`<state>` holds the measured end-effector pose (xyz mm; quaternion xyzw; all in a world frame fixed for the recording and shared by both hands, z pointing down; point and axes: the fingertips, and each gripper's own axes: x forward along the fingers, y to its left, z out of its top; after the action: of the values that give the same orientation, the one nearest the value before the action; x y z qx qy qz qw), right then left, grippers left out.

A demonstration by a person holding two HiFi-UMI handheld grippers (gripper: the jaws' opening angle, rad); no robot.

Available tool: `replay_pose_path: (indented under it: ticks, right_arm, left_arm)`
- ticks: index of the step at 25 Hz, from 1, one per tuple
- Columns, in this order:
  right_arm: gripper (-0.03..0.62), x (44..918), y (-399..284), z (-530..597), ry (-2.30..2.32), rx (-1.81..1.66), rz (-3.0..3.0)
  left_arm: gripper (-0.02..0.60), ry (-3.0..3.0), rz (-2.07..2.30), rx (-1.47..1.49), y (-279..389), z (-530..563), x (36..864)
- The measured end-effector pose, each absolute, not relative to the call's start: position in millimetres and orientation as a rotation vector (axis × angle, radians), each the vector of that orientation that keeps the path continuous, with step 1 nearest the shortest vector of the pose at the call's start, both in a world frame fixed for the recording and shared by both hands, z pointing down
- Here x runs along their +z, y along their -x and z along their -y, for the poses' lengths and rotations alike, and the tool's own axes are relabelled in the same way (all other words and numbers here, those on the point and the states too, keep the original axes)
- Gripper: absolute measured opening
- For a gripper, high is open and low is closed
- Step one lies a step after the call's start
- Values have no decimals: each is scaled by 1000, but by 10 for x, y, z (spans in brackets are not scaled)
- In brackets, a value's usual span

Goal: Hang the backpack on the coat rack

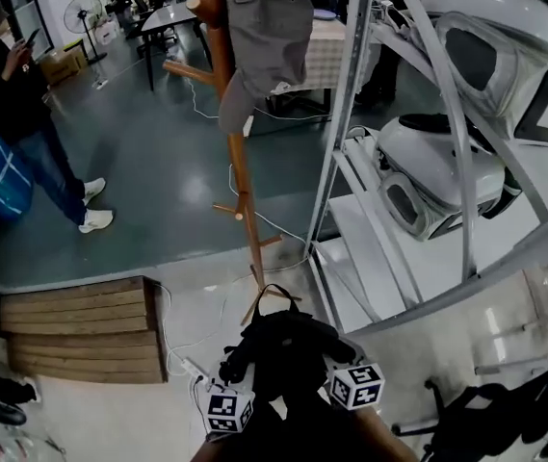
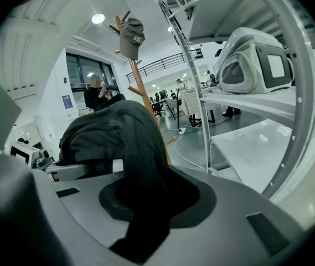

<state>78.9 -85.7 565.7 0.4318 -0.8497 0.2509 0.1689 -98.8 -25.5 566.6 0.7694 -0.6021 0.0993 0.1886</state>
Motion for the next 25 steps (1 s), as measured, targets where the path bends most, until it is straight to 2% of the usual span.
replay_pose_path:
  ticks: [25]
  right_arm:
    - [100,6523,-773,2388,-1177,745,2348]
  left_arm:
    - [112,-2050,1618,320,983,1783,6636]
